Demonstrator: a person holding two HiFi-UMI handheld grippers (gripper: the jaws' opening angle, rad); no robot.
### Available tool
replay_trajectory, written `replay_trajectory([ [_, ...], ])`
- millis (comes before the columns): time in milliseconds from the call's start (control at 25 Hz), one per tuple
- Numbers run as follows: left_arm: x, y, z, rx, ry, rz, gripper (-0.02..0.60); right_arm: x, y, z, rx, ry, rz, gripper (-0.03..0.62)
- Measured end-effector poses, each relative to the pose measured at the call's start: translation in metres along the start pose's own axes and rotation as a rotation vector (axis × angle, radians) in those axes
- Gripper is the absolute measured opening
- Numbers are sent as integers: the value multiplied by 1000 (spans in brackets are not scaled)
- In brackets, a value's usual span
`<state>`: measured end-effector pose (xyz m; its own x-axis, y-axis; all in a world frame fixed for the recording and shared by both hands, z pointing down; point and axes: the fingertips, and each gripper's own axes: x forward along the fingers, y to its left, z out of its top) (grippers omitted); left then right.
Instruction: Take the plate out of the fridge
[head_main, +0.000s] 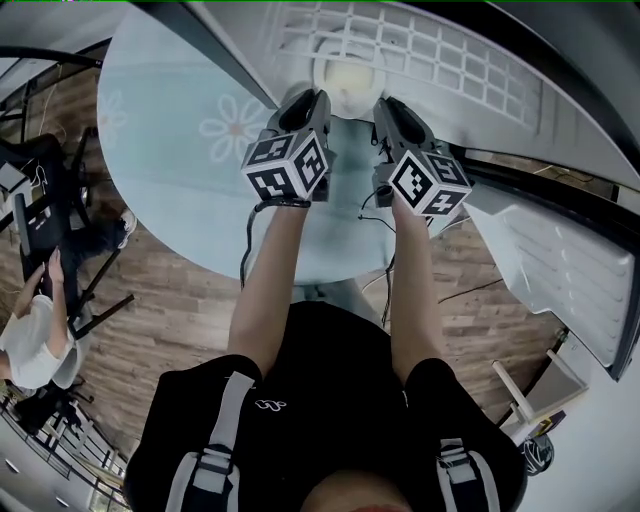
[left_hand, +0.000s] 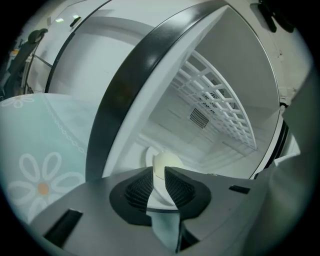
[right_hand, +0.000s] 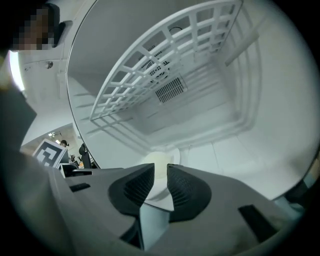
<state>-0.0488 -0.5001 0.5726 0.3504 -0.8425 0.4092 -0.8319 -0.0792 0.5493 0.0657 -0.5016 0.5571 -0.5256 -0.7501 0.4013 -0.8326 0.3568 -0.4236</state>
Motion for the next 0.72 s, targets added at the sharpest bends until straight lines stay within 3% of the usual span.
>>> replay_trajectory([
  [320,13,13,2,-58,33,32,81,23,-17,2,17,18,-70,83],
  [720,21,24,-3,-129,58,128,81,37,-23,0,18,62,-127,83],
])
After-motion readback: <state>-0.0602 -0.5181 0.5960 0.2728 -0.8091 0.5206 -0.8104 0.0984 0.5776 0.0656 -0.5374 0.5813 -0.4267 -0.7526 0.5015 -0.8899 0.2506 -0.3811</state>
